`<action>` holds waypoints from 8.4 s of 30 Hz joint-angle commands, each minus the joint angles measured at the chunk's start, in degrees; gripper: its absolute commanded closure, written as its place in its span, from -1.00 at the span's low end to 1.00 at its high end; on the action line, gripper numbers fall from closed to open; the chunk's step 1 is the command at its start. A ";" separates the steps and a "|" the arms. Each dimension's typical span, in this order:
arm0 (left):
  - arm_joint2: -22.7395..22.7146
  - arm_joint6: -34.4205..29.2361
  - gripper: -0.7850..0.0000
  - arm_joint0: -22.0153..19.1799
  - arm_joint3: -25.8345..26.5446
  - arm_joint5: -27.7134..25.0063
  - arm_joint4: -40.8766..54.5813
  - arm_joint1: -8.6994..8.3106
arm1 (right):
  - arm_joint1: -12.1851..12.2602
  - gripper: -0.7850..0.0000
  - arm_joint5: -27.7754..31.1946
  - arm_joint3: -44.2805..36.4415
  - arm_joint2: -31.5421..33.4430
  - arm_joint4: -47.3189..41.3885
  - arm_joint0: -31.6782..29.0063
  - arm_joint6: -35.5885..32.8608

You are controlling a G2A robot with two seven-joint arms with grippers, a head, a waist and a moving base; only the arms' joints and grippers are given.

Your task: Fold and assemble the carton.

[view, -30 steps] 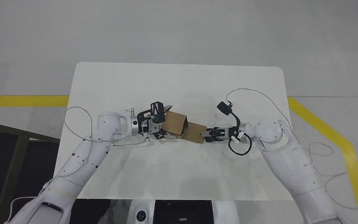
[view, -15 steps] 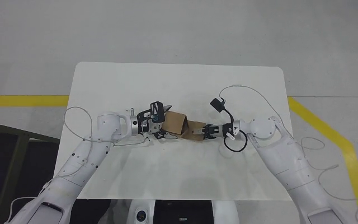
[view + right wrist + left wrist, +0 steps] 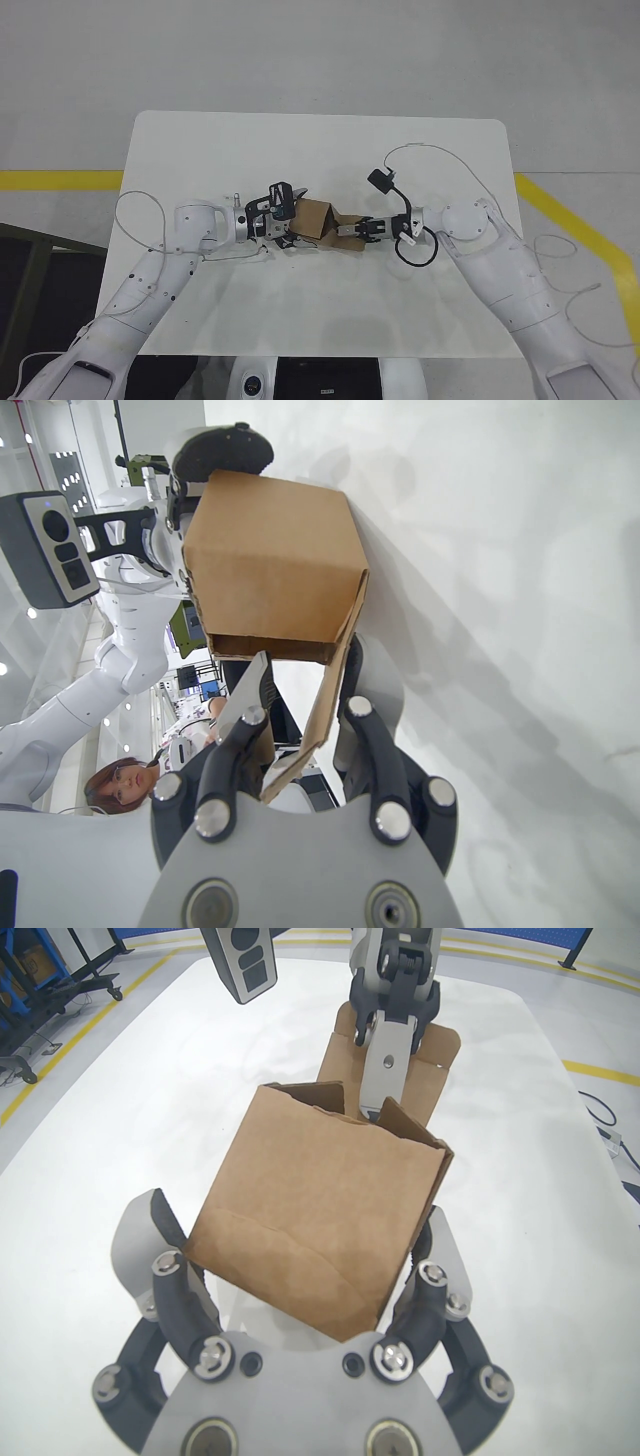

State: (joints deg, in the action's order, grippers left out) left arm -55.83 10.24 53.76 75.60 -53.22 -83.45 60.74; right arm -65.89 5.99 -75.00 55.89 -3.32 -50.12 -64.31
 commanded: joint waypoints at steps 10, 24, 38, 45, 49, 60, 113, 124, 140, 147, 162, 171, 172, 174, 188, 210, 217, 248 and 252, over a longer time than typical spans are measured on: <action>0.07 0.04 -1.00 0.11 0.20 0.14 -0.61 0.00 | -0.49 0.14 1.56 1.65 -0.73 -1.41 1.80 0.80; -0.01 0.45 -1.00 0.29 0.31 0.41 -1.41 -0.06 | 1.63 -0.38 -1.01 -5.13 4.52 -1.81 -4.09 -1.26; -0.01 0.59 -1.00 0.44 0.56 0.59 -1.91 -0.08 | 3.34 -0.40 -3.04 -13.98 9.23 -2.88 -8.51 -1.99; -0.06 0.82 -1.00 0.46 0.63 0.55 -1.96 -0.09 | 2.56 -0.31 -1.38 -11.85 6.14 -3.13 -5.40 -0.24; -0.22 0.91 -1.00 0.47 0.62 0.39 -1.72 -0.12 | 1.86 -0.27 -1.17 -9.59 3.41 -2.77 -2.54 -0.06; -1.31 0.47 -1.00 0.46 1.25 -1.13 1.00 -0.26 | 1.36 -0.07 -1.23 -4.63 1.27 -1.77 -0.85 0.99; -1.13 -1.25 -1.00 1.05 2.08 -1.08 0.48 -0.37 | -1.67 0.43 12.55 6.11 -3.58 -10.61 1.56 2.54; -1.02 -1.10 -1.00 1.06 2.11 -0.88 -0.13 -0.38 | -1.87 0.50 12.35 6.63 -3.86 -10.92 1.38 2.01; -0.92 -0.57 -1.00 1.16 2.13 -0.55 -0.84 -0.41 | -1.39 0.51 10.40 6.33 -2.63 -8.74 0.44 2.39; -0.88 -0.37 -1.00 1.17 2.21 -0.60 -1.05 -0.43 | -1.15 0.58 9.00 5.18 -2.19 -7.45 0.19 2.36; -0.83 -0.10 -1.00 1.18 2.39 -0.61 -1.32 -0.46 | -1.47 0.61 6.86 4.18 -3.13 -6.14 1.75 1.76; -0.81 -0.02 -1.00 1.21 2.52 -0.54 -1.37 -0.47 | -1.96 0.65 5.39 4.70 -4.44 -4.59 4.22 0.80; -0.80 -0.01 -1.00 1.22 2.54 -0.57 -1.42 -0.47 | -2.03 0.65 5.16 4.57 -4.64 -4.45 4.53 0.64; -0.76 0.04 -1.00 1.24 2.59 -0.61 -1.50 -0.47 | -2.20 0.64 4.83 4.48 -5.05 -4.43 5.02 0.44; -0.75 -0.32 -1.00 1.24 2.32 -0.61 -1.36 -0.48 | -1.39 0.47 6.17 3.81 -2.32 -5.11 2.70 0.90; -0.51 -0.32 -1.00 1.15 2.25 -0.39 -1.48 -0.42 | 0.01 1.00 4.74 -1.22 0.10 -4.54 -1.98 0.52; -0.45 -0.33 -1.00 1.12 2.31 -0.49 -1.53 -0.42 | -0.57 1.00 5.08 0.46 -1.60 -4.78 -0.35 0.56; -3.91 -1.61 -1.00 1.95 2.67 -4.78 5.51 -1.86 | 0.03 1.00 12.07 0.00 0.78 -5.02 -1.13 -0.12; -5.07 -3.76 -1.00 1.49 3.38 -4.78 12.77 -3.10 | 0.98 1.00 17.79 -1.74 3.67 -2.51 -2.19 0.09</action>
State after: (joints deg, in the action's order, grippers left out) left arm -60.58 7.20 55.49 78.86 -58.00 -73.04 57.98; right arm -65.19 22.69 -76.58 58.81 -7.70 -52.34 -64.17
